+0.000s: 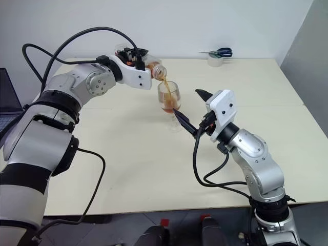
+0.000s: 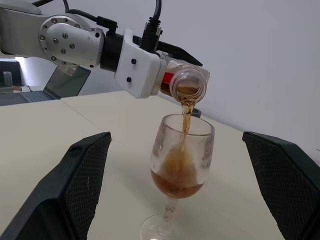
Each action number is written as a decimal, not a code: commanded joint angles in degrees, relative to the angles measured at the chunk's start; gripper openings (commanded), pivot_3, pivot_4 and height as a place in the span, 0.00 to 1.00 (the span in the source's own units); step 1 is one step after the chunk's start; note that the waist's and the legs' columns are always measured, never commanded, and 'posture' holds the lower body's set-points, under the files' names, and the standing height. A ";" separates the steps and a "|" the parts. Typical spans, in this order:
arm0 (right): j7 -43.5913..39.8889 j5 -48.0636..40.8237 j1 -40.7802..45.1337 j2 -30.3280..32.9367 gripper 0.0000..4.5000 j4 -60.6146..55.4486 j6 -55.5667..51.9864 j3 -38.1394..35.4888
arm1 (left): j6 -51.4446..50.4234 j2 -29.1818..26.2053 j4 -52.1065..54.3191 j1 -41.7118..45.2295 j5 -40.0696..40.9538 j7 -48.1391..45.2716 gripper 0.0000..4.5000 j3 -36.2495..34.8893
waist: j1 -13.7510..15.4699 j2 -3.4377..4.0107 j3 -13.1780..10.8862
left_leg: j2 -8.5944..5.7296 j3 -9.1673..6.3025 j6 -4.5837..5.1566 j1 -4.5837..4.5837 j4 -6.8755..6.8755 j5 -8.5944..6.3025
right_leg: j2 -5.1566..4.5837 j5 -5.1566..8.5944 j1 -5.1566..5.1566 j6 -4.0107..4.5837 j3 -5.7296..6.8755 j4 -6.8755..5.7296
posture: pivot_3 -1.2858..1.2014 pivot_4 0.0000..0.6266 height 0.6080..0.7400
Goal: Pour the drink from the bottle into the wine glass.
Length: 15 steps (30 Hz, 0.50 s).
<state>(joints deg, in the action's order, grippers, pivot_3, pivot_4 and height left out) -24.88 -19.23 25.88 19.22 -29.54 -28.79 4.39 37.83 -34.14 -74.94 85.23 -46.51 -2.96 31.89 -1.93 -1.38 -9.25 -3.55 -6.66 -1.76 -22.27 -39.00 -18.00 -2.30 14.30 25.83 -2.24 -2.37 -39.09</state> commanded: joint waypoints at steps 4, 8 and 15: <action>-0.59 -0.43 0.85 -0.19 1.00 -1.23 1.84 -0.63 | 0.15 -1.28 0.62 2.67 -0.47 1.65 0.36 0.20 | -0.01 0.00 0.00 | 0.00 0.00 0.00 0.00 0.00 0.00 | 0.00 0.00 0.00 0.00 0.00 0.00 | 0.52 0.24 1.00; -0.66 -0.39 0.71 -0.20 1.00 -1.37 1.80 -0.43 | 0.17 -1.26 0.54 2.54 -0.81 2.04 0.36 0.27 | -0.01 0.00 0.00 | 0.00 0.00 0.00 0.00 0.00 0.00 | 0.00 0.00 0.00 0.00 0.00 0.00 | 0.52 0.24 1.00; -0.97 -0.37 0.77 -0.03 1.00 -1.28 1.65 -0.42 | 0.17 -1.01 0.39 2.18 0.41 1.47 0.36 -0.76 | -0.03 0.00 0.00 | 0.00 0.00 0.00 0.00 -0.01 0.00 | 0.00 0.00 0.00 0.00 0.00 -0.01 | 0.52 0.24 1.00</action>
<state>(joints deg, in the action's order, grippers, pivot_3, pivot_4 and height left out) -25.46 -19.23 25.88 19.18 -29.49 -28.41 4.46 37.91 -34.23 -74.94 85.24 -47.37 -1.92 32.24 -1.96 -1.38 -9.25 -3.55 -6.66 -1.76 -22.27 -39.01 -18.00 -2.30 14.30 25.83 -2.24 -2.37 -39.10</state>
